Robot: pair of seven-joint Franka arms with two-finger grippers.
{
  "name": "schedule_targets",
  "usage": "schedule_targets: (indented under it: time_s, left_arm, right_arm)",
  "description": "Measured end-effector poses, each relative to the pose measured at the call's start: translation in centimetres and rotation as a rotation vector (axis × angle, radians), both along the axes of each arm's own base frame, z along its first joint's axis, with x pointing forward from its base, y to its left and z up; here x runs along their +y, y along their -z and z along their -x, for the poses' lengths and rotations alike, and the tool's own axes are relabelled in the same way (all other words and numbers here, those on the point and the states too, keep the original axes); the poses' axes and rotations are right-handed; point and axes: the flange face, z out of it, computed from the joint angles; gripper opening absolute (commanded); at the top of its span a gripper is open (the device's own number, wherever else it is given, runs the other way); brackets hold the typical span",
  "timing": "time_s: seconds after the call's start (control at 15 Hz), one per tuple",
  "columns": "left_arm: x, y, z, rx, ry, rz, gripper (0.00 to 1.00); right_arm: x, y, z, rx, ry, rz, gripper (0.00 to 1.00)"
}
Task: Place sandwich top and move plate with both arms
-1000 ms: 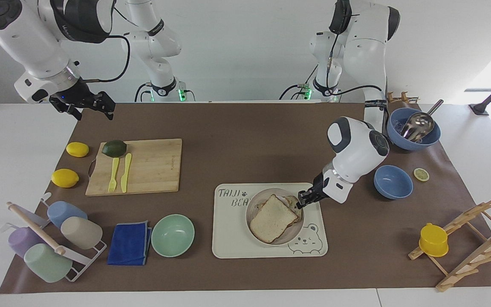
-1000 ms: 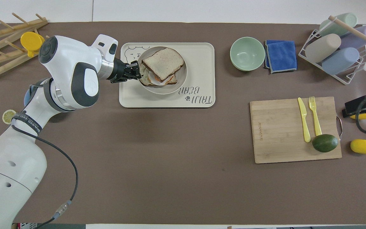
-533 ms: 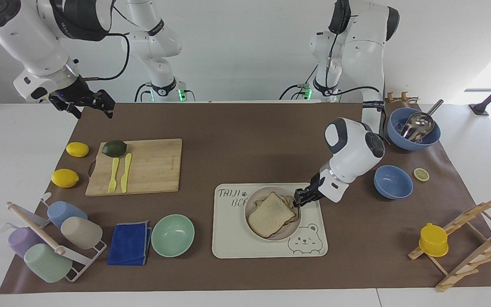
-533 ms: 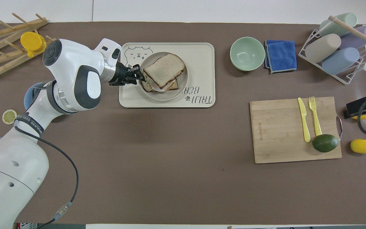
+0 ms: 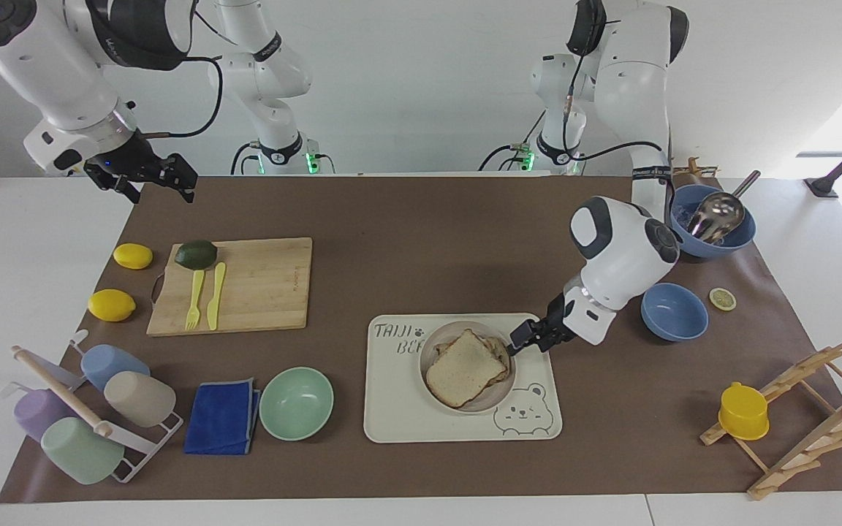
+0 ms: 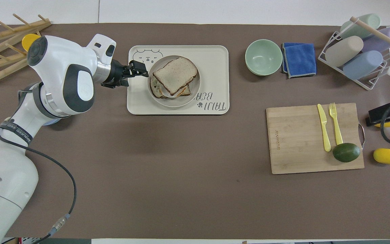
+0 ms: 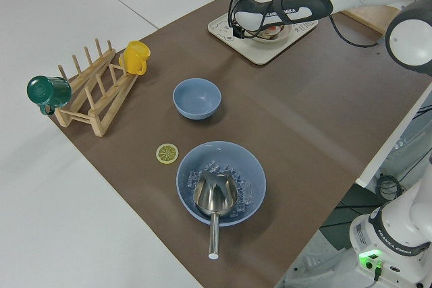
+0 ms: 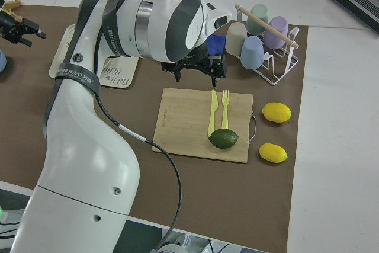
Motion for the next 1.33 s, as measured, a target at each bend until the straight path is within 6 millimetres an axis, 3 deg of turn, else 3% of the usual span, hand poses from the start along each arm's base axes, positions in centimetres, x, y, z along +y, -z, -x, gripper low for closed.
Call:
schedule_targets:
  time_s: [0.13,0.33,0.67,0.8,1.0,1.33]
  left_arm:
    - [2.7,-4.0,1.4,0.008,0.04,-0.108,1.0]
    - [4.3,-9.2,4.2,0.024,0.093,-0.218,1.0]
    - [7.6,-15.6,8.9,0.064,0.169,-0.246,1.0]
    - [8.1,-16.2,10.9,0.085,0.18,-0.245,1.0]
    - [7.9,-15.4,13.2,0.108,0.196,-0.248,1.0]
    - [8.4,-17.4,12.4,0.062,0.207,-0.298,1.0]
  right_arm:
    - [0.0,0.0,0.0,0.0,0.0,0.0,1.0]
    - [0.0,0.0,0.0,-0.001,0.0,0.0,1.0]
    - [0.0,0.0,0.0,-0.001,0.0,0.0,1.0]
    - [0.0,-0.1,0.0,-0.001,0.0,0.0,1.0]
    - [0.0,-0.1,0.0,-0.001,0.0,0.0,1.0]
    - [0.0,-0.1,0.0,-0.001,0.0,0.0,1.0]
